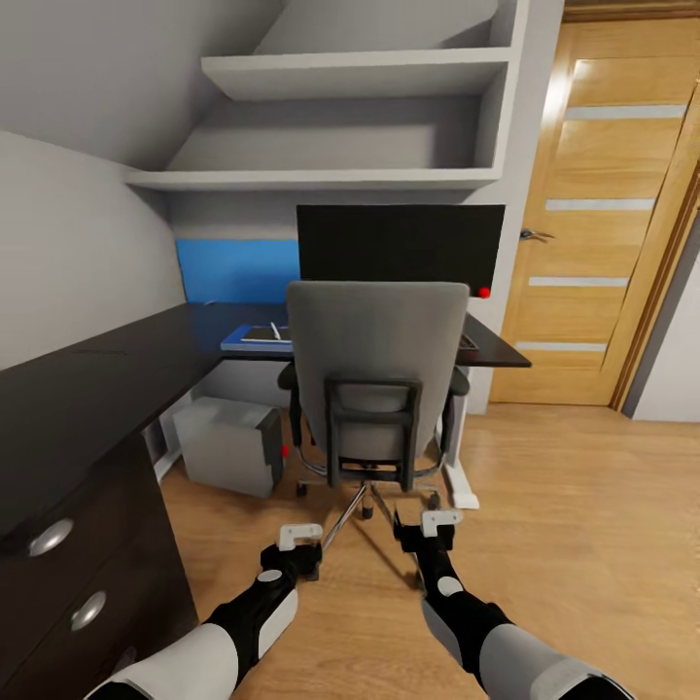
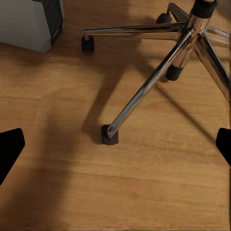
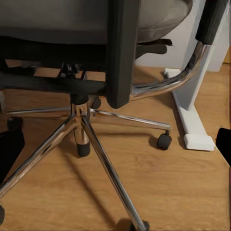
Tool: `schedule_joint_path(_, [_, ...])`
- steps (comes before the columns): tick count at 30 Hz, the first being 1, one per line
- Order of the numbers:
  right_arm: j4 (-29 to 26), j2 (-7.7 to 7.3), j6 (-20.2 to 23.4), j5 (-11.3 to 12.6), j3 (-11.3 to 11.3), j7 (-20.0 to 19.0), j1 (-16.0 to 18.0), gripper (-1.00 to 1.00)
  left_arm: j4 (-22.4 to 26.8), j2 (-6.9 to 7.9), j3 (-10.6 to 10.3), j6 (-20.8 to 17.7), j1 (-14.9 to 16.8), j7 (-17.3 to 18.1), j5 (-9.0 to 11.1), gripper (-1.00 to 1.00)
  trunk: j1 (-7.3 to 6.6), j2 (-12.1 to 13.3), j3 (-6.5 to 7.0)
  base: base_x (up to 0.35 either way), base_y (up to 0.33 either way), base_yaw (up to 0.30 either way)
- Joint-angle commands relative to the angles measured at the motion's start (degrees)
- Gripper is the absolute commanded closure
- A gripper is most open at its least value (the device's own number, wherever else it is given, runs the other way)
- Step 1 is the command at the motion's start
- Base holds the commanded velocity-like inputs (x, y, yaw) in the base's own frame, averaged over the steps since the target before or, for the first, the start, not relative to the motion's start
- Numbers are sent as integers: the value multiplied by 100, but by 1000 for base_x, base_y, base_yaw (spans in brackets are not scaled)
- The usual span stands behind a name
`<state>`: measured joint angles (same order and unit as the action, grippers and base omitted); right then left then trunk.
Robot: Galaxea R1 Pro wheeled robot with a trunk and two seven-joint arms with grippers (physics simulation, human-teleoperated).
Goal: In the bedroom, organize the workspace by keeping the computer under the desk, ensuring the monitor is on the desk, placing the keyboard on the desk next to the monitor, placing the mouse on the desk next to the keyboard, moving the folder from the swivel chair onto the desk next to the mouse, stacking the notebook on top of the folder with the pen on top of the notebook, and positioning the swivel chair next to the desk.
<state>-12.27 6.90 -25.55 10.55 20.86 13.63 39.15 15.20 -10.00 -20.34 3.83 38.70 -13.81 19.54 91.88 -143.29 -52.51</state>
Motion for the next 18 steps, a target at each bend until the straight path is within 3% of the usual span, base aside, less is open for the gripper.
schedule_joint_path(1, [5, -2, -20, 52, 50, 25, 7, -100, -8, 0, -49, 30, 6, -34, 58, -100, -5, -3, -6, -337, 0, 0])
schedule_joint_path(5, [5, -4, -19, 52, 49, 28, 6, -100, -8, 0, -49, 30, 6, -38, 58, -100, -5, -3, -6, -337, 0, 0])
schedule_joint_path(11, [0, -5, -12, 68, 45, 33, 9, -100, -8, 0, -50, 30, 6, -48, 58, -100, -20, 5, 127, -337, 0, 0])
schedule_joint_path(18, [-3, 3, -4, 118, 41, 42, 7, -100, -8, 0, -52, 16, 6, -33, 63, -100, -174, 286, 253, -337, 0, 0])
